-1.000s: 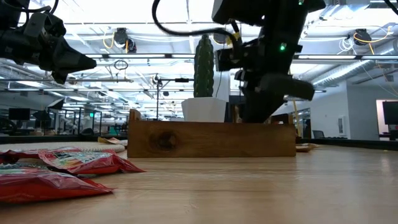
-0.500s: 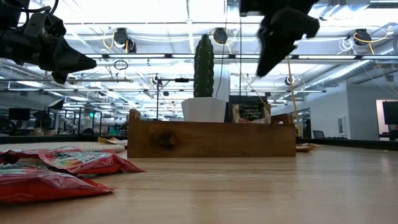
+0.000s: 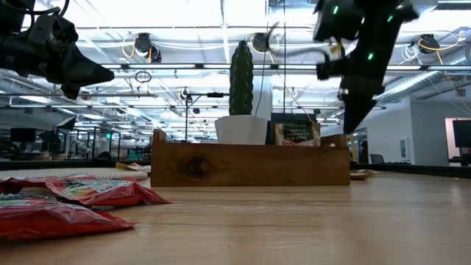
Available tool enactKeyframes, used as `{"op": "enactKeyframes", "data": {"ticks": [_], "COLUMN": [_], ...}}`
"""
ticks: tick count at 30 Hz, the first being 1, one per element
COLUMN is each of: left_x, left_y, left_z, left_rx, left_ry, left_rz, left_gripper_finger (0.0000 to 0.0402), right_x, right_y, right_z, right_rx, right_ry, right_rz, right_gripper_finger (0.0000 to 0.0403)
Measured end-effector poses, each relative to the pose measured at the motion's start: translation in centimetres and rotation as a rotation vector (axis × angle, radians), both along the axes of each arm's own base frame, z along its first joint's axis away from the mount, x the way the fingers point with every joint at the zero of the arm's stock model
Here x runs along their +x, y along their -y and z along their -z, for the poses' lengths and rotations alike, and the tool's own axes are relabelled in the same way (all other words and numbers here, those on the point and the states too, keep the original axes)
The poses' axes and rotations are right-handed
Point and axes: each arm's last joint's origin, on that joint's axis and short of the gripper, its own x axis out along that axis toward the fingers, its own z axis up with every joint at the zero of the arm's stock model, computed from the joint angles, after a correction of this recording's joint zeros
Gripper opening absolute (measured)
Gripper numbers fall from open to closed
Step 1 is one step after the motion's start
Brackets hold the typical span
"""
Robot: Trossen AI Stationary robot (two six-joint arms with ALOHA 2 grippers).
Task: Pick & Place Tea
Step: Put the brown tea bag into the right section of the wooden organizer
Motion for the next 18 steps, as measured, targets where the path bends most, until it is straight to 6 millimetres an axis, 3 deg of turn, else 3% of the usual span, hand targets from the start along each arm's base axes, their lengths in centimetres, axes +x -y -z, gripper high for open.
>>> {"op": "enactKeyframes", "data": {"ticks": [3, 8, 18], "left_x": [0.0, 0.0, 0.0], "left_y": [0.0, 0.0, 0.0], "left_z": [0.0, 0.0, 0.0], "left_rx": [0.000, 0.000, 0.000], "left_ry": [0.000, 0.000, 0.000], "left_rz": [0.000, 0.000, 0.000], "left_gripper_finger": [0.0021, 0.0021, 0.0021], "right_x": [-0.4, -0.7, -0.4], "right_y": [2.6, 5.7, 7.2], "right_z": [0.5, 1.9, 5.1], "right_rx": [0.066, 0.188, 0.279], "right_ry": [-0.010, -0.030, -0.153], "right_rz": [0.115, 0.229, 0.300], "right_gripper_finger": [0.0297, 0.0290, 0.0278]}}
